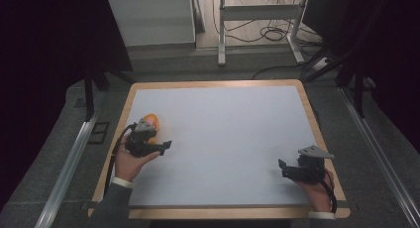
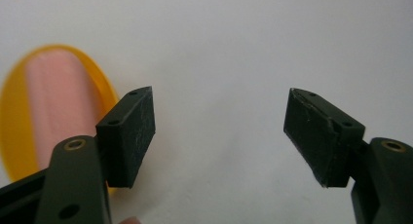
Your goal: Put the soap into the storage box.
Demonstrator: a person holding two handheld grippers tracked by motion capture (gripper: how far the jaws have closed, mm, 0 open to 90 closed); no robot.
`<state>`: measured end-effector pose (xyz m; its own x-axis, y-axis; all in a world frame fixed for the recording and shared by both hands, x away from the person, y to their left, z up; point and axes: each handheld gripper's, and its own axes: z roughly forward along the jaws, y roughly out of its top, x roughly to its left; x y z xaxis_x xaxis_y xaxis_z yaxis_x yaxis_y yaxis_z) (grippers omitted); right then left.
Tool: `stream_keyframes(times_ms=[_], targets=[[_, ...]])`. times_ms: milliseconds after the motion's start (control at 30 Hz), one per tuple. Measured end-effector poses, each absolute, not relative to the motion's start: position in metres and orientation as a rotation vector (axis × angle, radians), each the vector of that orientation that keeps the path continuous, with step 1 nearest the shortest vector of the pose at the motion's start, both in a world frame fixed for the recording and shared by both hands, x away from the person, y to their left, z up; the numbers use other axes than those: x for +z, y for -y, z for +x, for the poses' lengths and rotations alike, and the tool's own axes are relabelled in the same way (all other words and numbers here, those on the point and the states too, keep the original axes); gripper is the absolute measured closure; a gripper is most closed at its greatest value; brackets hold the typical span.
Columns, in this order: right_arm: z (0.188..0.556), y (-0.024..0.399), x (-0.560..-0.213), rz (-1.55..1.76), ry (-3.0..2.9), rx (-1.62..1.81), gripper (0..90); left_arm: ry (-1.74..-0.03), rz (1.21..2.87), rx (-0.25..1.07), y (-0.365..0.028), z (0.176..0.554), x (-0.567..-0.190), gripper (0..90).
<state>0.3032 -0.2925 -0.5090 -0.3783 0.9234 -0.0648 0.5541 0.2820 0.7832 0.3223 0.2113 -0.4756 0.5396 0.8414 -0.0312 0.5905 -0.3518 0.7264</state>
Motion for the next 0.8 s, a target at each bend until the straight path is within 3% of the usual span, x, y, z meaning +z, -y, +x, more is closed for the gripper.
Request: stream_keyframes(times_ms=[533, 800], targets=[[0.304, 0.293, -0.511, 1.291, -2.041, 0.935, 7.6, -1.195, 2.043, 0.388, -0.209, 0.288, -0.527, 26.7], [0.305, 0.292, -0.51, 1.264, -2.04, 0.958, 7.6, -1.201, 2.036, 0.381, -0.211, 0.286, -0.531, 26.4]])
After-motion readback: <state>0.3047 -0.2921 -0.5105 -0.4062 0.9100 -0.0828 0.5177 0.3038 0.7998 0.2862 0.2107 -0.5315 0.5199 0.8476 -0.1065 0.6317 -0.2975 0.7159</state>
